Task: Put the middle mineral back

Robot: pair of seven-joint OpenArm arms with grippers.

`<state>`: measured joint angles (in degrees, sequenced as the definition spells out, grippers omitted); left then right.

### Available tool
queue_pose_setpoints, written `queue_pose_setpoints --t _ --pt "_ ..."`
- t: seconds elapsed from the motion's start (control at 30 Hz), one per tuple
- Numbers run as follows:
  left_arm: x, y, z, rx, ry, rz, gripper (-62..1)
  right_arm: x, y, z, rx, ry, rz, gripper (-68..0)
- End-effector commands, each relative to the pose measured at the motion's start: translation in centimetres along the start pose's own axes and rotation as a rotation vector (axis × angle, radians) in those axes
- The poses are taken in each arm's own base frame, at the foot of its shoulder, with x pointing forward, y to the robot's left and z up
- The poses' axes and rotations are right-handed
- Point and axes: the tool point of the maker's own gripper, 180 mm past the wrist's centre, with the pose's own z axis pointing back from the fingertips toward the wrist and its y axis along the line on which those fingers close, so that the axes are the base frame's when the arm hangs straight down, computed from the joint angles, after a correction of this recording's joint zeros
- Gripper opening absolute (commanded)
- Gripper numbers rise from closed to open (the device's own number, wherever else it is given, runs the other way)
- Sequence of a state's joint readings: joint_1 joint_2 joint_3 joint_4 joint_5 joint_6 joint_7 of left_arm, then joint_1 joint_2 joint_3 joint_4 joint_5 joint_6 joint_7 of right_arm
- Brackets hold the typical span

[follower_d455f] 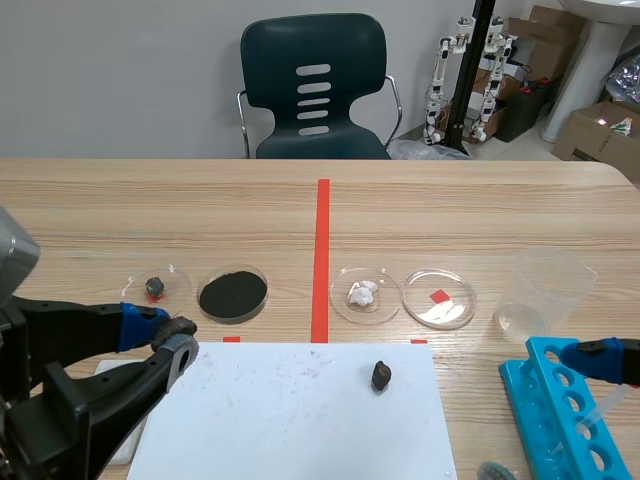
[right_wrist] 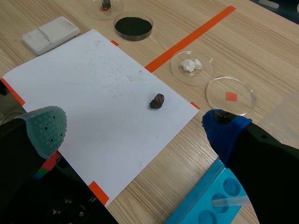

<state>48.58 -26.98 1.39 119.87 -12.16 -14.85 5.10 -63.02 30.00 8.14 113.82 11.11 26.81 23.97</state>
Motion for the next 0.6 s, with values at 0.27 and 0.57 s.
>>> queue_pose_setpoints --t 0.27,0.57 --pt "-2.1 0.4 -0.8 0.015 0.146 0.036 -47.9 0.7 -0.2 -0.1 -0.005 -0.028 -0.002 -7.1" --pt "-5.1 2.0 -1.9 0.139 0.396 0.191 -47.9 0.7 -0.2 -0.1 -0.005 -0.028 -0.002 -7.1"
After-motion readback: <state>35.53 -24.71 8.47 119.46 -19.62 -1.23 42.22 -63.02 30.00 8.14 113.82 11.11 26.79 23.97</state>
